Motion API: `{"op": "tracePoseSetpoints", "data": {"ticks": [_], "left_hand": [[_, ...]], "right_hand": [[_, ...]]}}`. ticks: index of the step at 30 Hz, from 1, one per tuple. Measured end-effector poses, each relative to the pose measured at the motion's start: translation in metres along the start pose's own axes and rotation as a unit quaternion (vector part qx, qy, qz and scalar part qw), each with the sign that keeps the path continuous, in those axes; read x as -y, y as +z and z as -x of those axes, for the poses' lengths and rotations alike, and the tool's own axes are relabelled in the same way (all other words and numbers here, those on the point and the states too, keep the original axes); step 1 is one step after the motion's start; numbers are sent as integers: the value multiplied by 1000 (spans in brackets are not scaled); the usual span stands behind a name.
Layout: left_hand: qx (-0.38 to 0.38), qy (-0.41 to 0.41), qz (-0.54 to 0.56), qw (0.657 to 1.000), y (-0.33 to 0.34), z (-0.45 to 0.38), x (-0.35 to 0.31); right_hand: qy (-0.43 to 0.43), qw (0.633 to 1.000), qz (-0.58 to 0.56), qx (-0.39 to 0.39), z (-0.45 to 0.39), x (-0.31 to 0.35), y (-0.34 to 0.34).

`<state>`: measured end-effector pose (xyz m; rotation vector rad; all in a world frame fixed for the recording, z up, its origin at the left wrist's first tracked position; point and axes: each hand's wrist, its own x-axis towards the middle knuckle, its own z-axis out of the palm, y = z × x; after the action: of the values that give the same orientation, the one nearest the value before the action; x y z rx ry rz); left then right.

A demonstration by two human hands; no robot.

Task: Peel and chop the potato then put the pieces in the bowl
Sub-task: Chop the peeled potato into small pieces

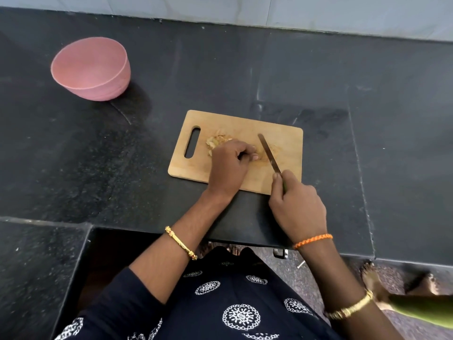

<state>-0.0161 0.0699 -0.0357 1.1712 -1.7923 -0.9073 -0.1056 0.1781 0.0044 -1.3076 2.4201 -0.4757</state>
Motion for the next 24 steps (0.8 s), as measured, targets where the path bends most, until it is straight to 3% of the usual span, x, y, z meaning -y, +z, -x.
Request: {"op": "tracePoseSetpoints", "data": {"ticks": [14, 24], "left_hand": [[21, -9, 10, 1000, -4, -4, 4], [8, 17, 3, 1000, -1, -2, 4]], "right_hand": [[-18, 999, 29, 9, -34, 14, 15], [-20, 996, 46, 77, -30, 9, 11]]}}
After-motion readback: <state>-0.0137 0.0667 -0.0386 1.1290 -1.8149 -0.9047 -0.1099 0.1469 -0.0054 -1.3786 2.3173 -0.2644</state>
